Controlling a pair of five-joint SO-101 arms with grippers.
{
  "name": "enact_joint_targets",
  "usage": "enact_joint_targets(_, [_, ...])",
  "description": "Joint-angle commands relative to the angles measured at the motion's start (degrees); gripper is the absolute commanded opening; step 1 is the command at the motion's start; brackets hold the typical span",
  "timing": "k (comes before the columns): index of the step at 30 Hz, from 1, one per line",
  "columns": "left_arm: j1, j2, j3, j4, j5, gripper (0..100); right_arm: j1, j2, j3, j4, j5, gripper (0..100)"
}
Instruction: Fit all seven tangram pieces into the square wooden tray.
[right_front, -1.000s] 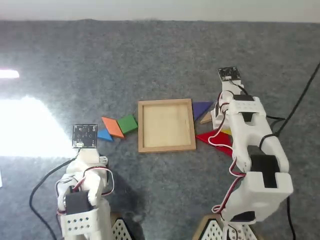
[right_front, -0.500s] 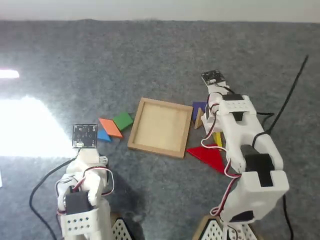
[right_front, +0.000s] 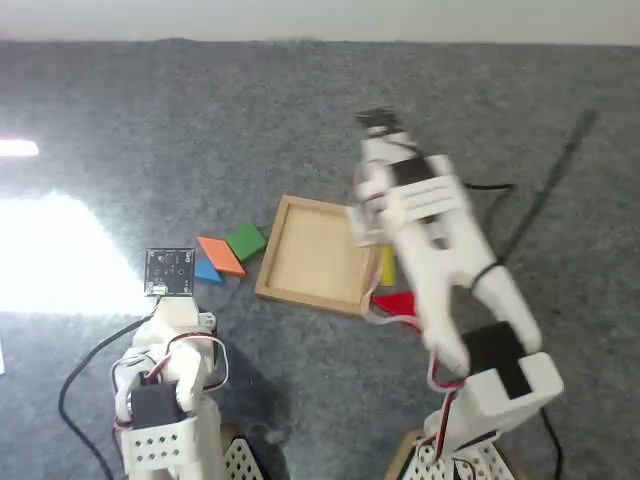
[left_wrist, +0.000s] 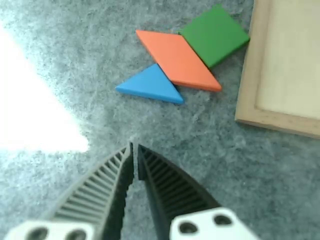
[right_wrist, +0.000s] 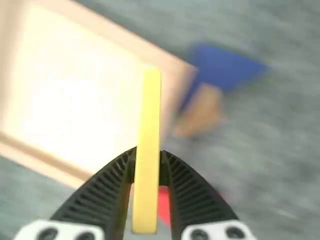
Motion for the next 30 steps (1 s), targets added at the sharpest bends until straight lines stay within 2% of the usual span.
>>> enact_joint_targets(1, [-0.35, -1.05, -0.75, 0.18, 0.09, 1, -6.81, -3.56, -3.08, -8.04, -13.63, 0.6])
enact_joint_targets(3, [-0.35, -1.05, -0.75, 0.18, 0.09, 1, -8.13, -1.71, -2.99, -12.44, -18.46, 0.6])
enact_joint_targets(8, [-0.35, -1.05, -0.75, 0.18, 0.09, 1, -9.98, 6.46, -3.34, -23.6, -25.14, 0.6])
enact_joint_targets(12, [-0.35, -1.05, -0.75, 0.18, 0.09, 1, -10.15, 10.77, -3.34, -26.51, -30.86, 1.3])
enact_joint_targets(14, [-0.35, -1.05, -0.75, 0.18, 0.09, 1, -10.24, 11.74, -3.34, -26.33, -33.32, 7.9])
enact_joint_targets(17, [-0.35, -1.05, -0.75, 0.18, 0.09, 1, -10.86, 12.35, -3.16, -26.24, -37.71, 22.8])
enact_joint_targets(19, [-0.35, -1.05, -0.75, 0.18, 0.09, 1, -11.3, 12.53, -2.9, -26.07, -40.88, 26.6])
enact_joint_targets(30, [-0.35, -1.05, -0.75, 0.18, 0.09, 1, -10.42, 9.19, -2.29, -15.16, -38.95, 26.7])
